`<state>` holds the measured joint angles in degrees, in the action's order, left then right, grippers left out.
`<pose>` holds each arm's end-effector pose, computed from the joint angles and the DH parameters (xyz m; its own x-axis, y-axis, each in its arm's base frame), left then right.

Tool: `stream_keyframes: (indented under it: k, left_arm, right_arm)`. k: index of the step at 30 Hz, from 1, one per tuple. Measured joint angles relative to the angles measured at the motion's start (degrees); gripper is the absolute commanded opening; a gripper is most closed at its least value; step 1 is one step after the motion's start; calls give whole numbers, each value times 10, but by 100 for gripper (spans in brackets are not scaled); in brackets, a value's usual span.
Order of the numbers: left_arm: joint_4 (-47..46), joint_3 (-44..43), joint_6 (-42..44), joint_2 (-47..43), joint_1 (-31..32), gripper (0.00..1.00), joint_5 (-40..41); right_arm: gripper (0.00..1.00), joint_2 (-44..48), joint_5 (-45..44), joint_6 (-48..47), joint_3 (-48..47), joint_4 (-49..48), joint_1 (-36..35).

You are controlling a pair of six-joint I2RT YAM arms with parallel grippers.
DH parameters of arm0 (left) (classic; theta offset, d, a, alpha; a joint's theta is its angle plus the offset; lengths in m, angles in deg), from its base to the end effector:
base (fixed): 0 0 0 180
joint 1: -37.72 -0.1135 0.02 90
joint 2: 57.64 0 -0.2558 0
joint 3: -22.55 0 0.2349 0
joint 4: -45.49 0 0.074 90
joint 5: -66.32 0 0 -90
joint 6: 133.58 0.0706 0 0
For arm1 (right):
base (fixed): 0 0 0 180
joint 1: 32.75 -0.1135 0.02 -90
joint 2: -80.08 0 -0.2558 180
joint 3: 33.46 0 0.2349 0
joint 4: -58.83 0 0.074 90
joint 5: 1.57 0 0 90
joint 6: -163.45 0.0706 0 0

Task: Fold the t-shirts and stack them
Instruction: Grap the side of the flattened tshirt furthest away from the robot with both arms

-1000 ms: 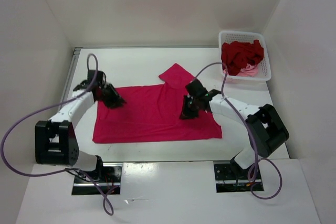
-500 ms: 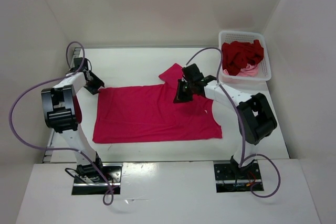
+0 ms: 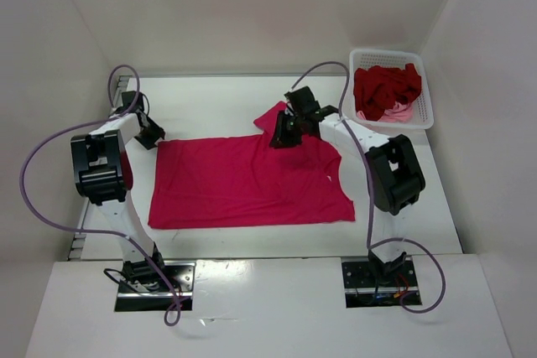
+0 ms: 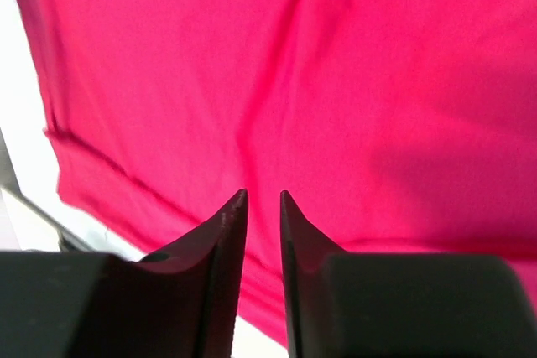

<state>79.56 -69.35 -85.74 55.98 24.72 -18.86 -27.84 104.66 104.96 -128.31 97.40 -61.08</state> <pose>0.4097 0.1007 0.1416 -0.4160 -0.7825 -0.4634 -0.7411 0.5870 -0.3259 0.3564 0.2146 0.1926 -0.9064 0.0815 -0.4145 -0.1579 0.8448 0.5112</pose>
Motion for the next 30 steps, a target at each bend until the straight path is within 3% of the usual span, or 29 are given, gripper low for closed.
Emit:
stream_keyframes:
  k: [9,12,22,28,30]
  left_arm:
    - [-15,-5,2,12,0,9,3]
    - [-15,-5,2,12,0,1,2]
    - [-9,-4,3,6,2,0,-5]
    - [-5,-4,3,-1,3,0,-13]
    - [-2,-6,4,-1,6,0,-15]
  right_arm:
    - [50,-163,-63,-21,-229,0,56]
    - [51,-231,-106,-32,-323,11,65]
    - [55,-492,-220,-85,-710,115,71]
    - [55,-518,-231,-99,-734,146,71]
    - [47,-519,-229,-101,-736,149,71]
